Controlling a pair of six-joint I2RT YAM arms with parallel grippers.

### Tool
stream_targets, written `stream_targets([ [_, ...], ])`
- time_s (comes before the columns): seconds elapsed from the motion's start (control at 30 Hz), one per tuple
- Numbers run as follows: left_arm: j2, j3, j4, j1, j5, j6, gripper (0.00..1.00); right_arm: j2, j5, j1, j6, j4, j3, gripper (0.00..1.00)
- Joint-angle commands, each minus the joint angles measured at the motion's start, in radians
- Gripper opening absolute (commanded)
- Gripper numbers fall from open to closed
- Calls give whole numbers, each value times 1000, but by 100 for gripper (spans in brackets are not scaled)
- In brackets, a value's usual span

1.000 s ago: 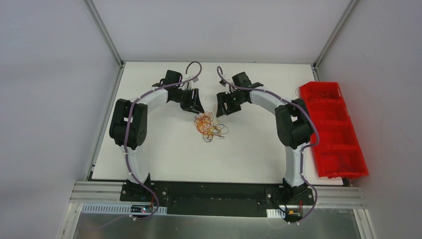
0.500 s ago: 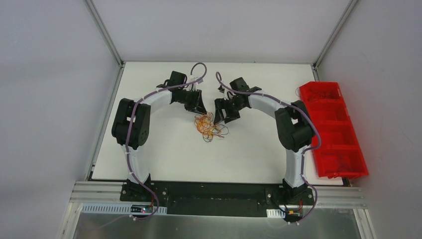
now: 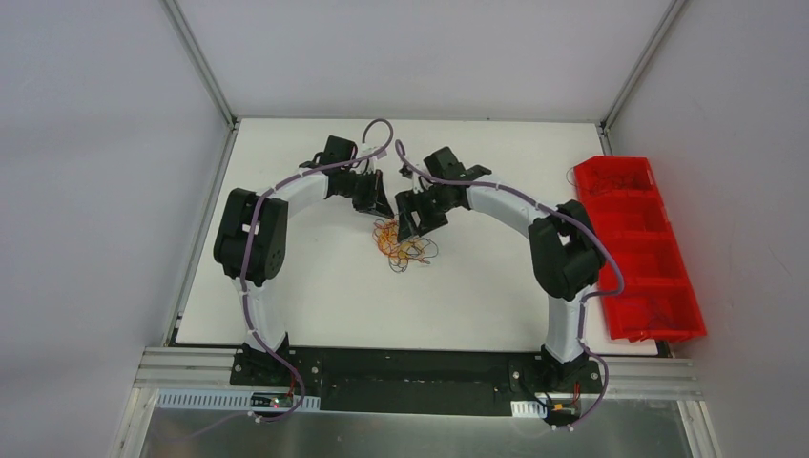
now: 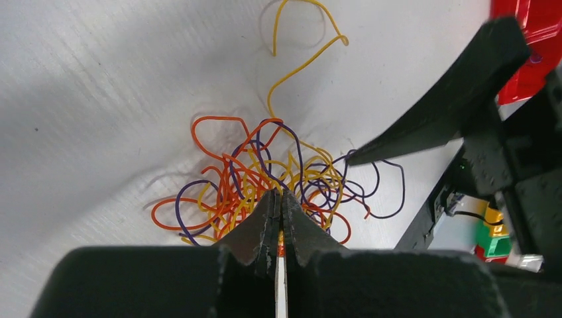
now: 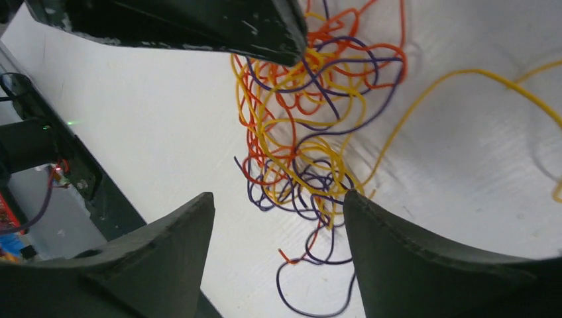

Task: Untangle the cables

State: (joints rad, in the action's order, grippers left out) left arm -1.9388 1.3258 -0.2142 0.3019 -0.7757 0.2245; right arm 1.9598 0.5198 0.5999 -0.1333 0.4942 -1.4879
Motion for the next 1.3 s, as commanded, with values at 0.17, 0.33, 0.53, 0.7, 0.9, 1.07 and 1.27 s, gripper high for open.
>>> stream_targets([
  [0.17, 191, 2, 0, -60, -66, 137, 0, 70, -252, 41, -12, -103, 58, 35],
  [0.33, 316, 73, -29, -173, -89, 171, 0, 40, -215, -10, -64, -7, 86, 4],
  [0.53, 408, 252, -33, -290, -117, 204, 0, -38, -192, -46, -190, 95, 187, 9],
  [0.7, 430, 426, -23, -387, -119, 263, 0, -65, -205, -54, -244, 148, 261, 10],
  [0.9, 403, 619, 85, -473, -92, 397, 0, -44, -221, -59, -287, 206, 282, 12],
  [1.07, 338, 815, 166, -519, -71, 514, 0, -41, -234, -69, -314, 227, 295, 14],
  [1.27, 268, 998, 226, -559, -18, 611, 0, -49, -235, -98, -341, 253, 318, 15],
])
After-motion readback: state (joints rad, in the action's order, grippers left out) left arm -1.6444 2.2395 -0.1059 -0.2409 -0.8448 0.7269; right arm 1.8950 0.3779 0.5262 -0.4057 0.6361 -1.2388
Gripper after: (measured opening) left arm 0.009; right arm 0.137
